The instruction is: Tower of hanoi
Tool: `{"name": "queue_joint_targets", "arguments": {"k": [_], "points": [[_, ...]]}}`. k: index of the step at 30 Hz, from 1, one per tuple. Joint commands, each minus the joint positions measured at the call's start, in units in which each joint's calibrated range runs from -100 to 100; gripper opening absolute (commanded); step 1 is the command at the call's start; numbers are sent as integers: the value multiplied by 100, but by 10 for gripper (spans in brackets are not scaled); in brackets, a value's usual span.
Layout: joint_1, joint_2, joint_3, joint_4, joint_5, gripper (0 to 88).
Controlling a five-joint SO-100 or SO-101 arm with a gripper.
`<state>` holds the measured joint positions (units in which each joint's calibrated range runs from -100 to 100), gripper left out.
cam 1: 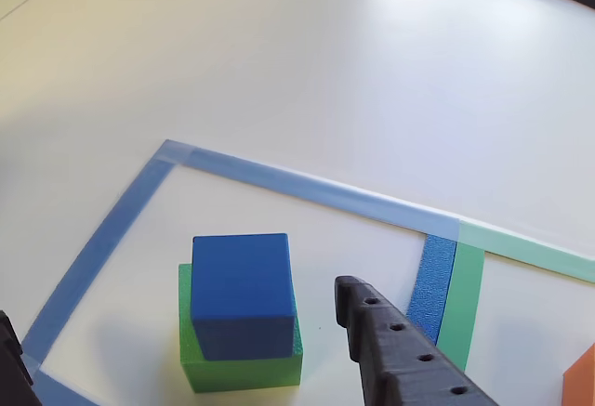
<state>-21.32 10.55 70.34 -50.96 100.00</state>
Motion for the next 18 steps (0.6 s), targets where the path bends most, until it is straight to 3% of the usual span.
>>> {"name": "queue_joint_targets", "arguments": {"k": [1,18], "points": [[-68,-94,-159,-137,0,393],[-175,-61,-241,-145,0,267]]}}
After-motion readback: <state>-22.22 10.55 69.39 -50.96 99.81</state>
